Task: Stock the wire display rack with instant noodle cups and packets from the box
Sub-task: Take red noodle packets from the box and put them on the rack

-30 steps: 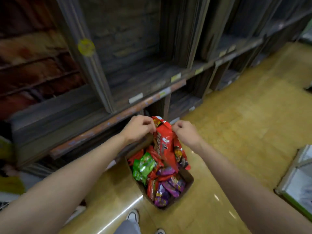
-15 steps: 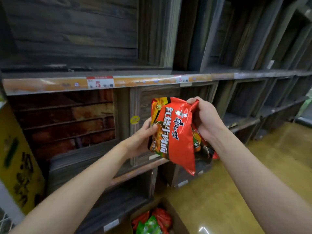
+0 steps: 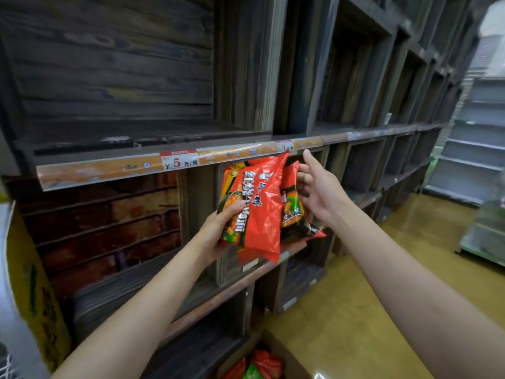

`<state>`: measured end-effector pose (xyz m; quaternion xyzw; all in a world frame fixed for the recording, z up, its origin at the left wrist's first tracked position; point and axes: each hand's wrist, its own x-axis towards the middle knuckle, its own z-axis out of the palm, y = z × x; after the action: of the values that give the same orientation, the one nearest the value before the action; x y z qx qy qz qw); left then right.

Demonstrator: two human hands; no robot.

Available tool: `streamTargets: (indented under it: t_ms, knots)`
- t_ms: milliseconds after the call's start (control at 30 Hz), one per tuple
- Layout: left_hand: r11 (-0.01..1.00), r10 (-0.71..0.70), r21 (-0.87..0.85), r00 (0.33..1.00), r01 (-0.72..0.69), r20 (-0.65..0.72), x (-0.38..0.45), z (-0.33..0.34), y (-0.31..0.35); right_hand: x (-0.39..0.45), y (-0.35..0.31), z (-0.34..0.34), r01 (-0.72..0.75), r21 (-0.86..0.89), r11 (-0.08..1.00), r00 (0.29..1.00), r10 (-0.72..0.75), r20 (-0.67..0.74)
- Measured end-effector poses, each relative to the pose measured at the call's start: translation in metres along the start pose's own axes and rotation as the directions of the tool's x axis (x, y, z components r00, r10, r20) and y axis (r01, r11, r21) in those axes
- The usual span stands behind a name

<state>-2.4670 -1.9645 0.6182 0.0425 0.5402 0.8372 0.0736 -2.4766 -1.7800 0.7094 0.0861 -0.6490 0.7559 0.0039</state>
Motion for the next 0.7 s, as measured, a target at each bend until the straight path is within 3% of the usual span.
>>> streamTargets:
  t_ms: [167, 267, 433, 700]
  knots:
    - [0.999, -0.008, -0.038, 0.997, 0.005, -0.076, 0.003, -0.012, -0.005, -0.025, 0.016, -0.017, -0.105, -0.314, 0.944, 0.980, 0.152, 0.130]
    - [0.999, -0.034, -0.035, 0.998, 0.032, -0.053, 0.002, -0.007, -0.016, -0.038, 0.032, -0.022, -0.187, -0.307, 0.933, 0.958, 0.243, 0.154]
    - [0.998, -0.057, -0.014, 0.994, 0.056, -0.091, -0.005, -0.013, -0.025, -0.051, 0.044, -0.049, -0.170, -0.305, 0.937, 0.984, 0.176, -0.009]
    - [0.986, 0.105, 0.154, 0.968, -0.071, -0.227, -0.019, -0.005, -0.018, -0.064, 0.048, -0.093, -0.139, -0.145, 0.980, 0.990, 0.133, -0.049]
